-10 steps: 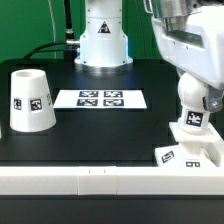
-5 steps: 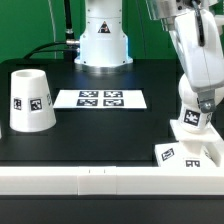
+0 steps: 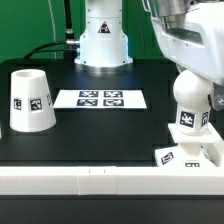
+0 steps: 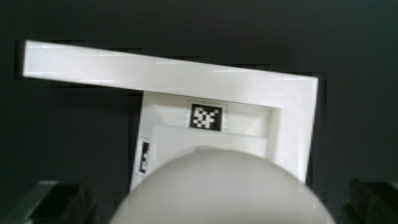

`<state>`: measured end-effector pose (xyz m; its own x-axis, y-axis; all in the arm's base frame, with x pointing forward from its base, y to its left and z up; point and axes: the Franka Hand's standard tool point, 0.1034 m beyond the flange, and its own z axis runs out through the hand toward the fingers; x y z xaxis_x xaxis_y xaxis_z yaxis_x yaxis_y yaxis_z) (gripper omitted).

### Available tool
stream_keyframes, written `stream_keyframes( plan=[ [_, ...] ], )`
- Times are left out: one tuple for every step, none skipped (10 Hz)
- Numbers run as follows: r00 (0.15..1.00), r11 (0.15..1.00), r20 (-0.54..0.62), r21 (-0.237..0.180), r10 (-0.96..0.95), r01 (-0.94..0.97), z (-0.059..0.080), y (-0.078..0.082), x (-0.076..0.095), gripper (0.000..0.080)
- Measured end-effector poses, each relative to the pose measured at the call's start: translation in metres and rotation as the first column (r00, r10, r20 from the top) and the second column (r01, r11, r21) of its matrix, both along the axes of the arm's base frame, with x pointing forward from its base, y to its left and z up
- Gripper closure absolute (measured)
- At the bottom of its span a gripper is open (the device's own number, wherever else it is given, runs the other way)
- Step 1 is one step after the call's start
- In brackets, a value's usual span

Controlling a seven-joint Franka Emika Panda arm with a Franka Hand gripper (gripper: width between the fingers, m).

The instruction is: Assemble lamp

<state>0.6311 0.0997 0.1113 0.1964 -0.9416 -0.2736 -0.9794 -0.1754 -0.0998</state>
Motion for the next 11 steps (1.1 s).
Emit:
stream_keyframes(
  plan=[
    [0.997, 0.997, 0.022, -0.004, 0.074, -0.074, 0.000, 0.000, 0.000, 0.0101],
    [0.987, 0.988, 0.045, -0.011, 0.154, -0.154, -0.001, 0.000, 0.000, 0.0101],
    [0.969, 0.971, 0.062, -0.020, 0.241, -0.240, -0.001, 0.000, -0.001, 0.0101],
    [0.927, 0.928, 0.055, -0.036, 0.371, -0.370, 0.000, -0.003, -0.006, 0.0101],
    [0.872, 0.876, 0.078, -0.054, 0.483, -0.480, 0.002, -0.005, -0.004, 0.0101],
    [0.810, 0.814, 0.087, -0.069, 0.580, -0.576, 0.004, -0.005, -0.004, 0.0101],
    [0.738, 0.745, 0.101, -0.097, 0.667, -0.660, 0.007, -0.005, -0.002, 0.0101],
    [0.637, 0.646, 0.111, -0.127, 0.763, -0.753, 0.008, -0.005, 0.000, 0.0101],
    [0.566, 0.579, 0.124, -0.143, 0.815, -0.803, 0.009, -0.006, 0.002, 0.0101],
    [0.524, 0.539, 0.130, -0.150, 0.842, -0.829, 0.009, -0.006, 0.001, 0.0101],
    [0.462, 0.481, 0.140, -0.162, 0.876, -0.862, 0.008, -0.006, 0.001, 0.0101]
  ],
)
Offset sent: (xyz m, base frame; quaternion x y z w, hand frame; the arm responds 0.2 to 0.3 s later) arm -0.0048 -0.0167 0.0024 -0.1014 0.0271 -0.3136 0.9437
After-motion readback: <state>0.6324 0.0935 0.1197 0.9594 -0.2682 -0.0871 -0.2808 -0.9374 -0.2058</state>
